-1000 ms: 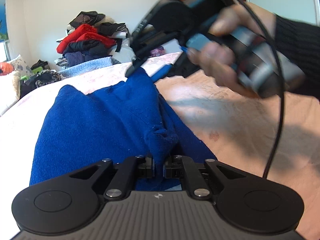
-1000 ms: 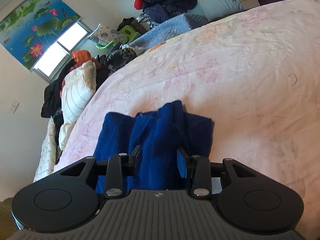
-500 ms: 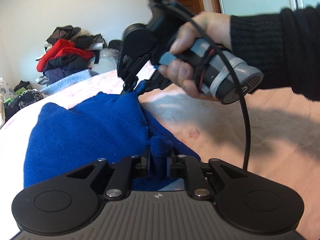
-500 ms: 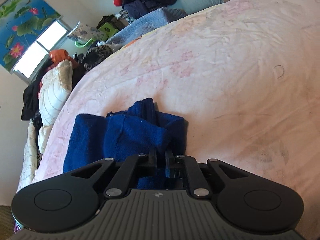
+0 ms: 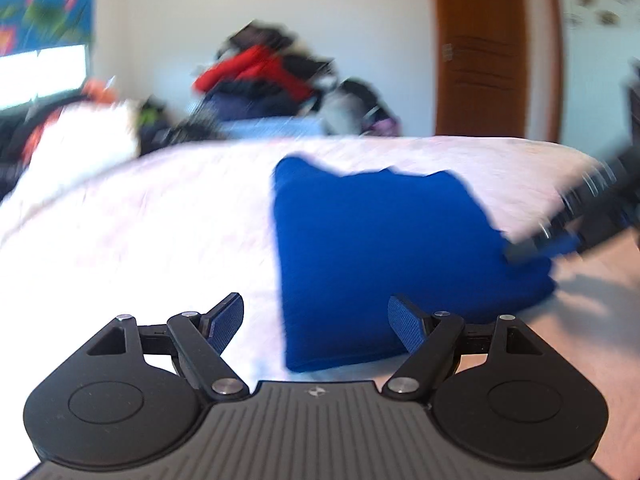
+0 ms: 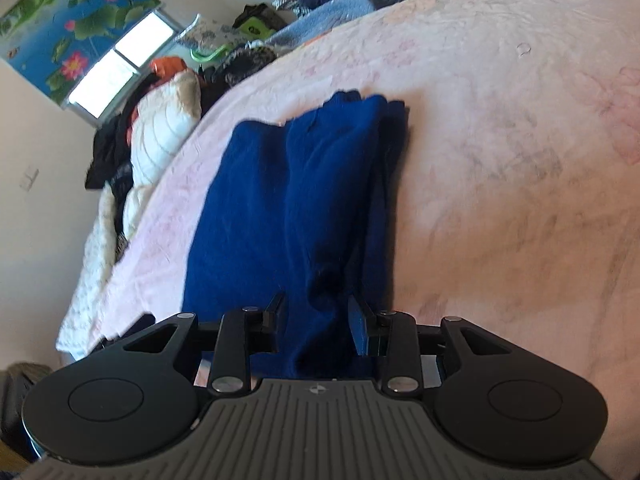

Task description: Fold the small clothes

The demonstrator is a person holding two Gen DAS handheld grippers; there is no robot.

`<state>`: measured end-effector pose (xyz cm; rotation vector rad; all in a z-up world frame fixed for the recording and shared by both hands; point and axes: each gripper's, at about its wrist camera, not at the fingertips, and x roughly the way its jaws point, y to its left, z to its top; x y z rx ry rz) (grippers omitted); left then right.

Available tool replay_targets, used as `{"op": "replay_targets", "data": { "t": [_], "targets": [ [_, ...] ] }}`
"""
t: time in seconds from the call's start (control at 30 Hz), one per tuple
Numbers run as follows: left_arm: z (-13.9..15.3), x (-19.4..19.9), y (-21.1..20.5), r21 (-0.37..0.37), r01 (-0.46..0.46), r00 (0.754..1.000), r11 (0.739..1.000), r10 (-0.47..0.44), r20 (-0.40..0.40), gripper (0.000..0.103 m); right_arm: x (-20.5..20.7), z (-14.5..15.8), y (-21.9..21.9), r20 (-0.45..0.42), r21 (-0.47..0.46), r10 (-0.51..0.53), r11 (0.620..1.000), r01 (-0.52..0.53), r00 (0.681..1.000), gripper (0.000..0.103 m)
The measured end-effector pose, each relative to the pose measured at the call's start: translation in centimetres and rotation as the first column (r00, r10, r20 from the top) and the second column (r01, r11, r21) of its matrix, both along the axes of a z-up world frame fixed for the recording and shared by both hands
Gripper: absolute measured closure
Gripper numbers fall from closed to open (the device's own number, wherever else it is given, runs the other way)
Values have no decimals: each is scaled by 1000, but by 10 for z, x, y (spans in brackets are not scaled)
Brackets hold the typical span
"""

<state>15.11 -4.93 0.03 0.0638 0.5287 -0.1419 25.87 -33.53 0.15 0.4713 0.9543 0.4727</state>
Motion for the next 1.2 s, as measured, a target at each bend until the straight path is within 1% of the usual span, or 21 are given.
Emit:
{"op": "replay_targets", "data": {
  "t": [0.07,0.2,0.3,0.33,0.37,0.43,0.47,0.5,0.57,0.63,0.73,0.8,0.83,0.87,0.9,0.93,1.0,1.07,1.1,1.13,1.2],
  "targets": [
    [-4,6,6,-31,-22,999,999,21,-38,24,-4,-6,11,-6,-64,18,998,-18,1000,94],
    [-8,2,9,-32,-27,998,999,25,-53,24,-15,3,5,53,-80,-15,997,19,998,95],
    [-7,4,8,-38,-16,998,999,13,-66,24,-13,-12,-3,24,-93,-30,995,32,999,97],
    [-2,4,10,-41,-12,998,999,9,-60,24,-13,-12,-3,25,-77,-27,997,29,999,95],
    [4,1,13,-53,-9,999,999,6,-45,24,-13,-9,-4,23,-54,-27,998,28,999,85],
    [20,8,17,-78,8,1000,997,-9,-8,24,-10,5,-12,45,40,-55,998,54,997,76],
    [27,15,18,-84,14,1000,996,-13,8,24,-7,13,-17,75,82,-76,994,70,994,55],
    [34,25,18,-84,16,1000,996,-15,17,24,-2,22,-24,113,121,-110,988,96,987,40],
    [42,50,18,-86,7,1000,996,-5,26,24,23,36,-33,156,120,-187,978,169,970,41],
    [44,79,17,-103,9,1000,995,-8,5,24,58,39,-35,148,72,-225,974,217,963,41],
    [36,123,16,-141,-12,995,990,-3,-103,24,109,25,-38,82,41,-311,950,308,947,41],
    [27,139,14,-137,-27,991,990,9,-135,24,131,14,-34,43,53,-329,944,327,943,41],
    [23,143,12,-129,-29,989,991,10,-146,24,139,8,-28,23,64,-314,948,312,949,43],
    [17,147,11,-121,-33,988,992,14,-155,24,145,3,-20,4,74,-280,957,279,960,56],
    [12,148,11,-120,-33,986,992,13,-164,24,150,0,-11,-8,73,-221,972,221,975,91],
    [8,150,11,-119,-32,985,992,11,-174,24,151,0,0,-7,53,-167,984,167,986,94],
    [-3,150,12,-112,-35,982,993,14,-187,22,143,10,13,73,27,-124,992,122,990,95],
    [-11,147,16,-137,-37,984,990,12,-178,22,137,17,2,125,68,-166,985,159,978,95],
    [-14,145,17,-148,-40,985,988,14,-172,22,137,15,-11,130,99,-221,973,209,967,95],
    [-15,144,16,-144,-37,987,989,13,-163,22,141,5,-23,92,114,-261,961,250,961,95],
    [-16,142,15,-138,-33,988,990,11,-156,22,146,-15,-28,35,62,-263,964,260,964,95]
  ]
}}
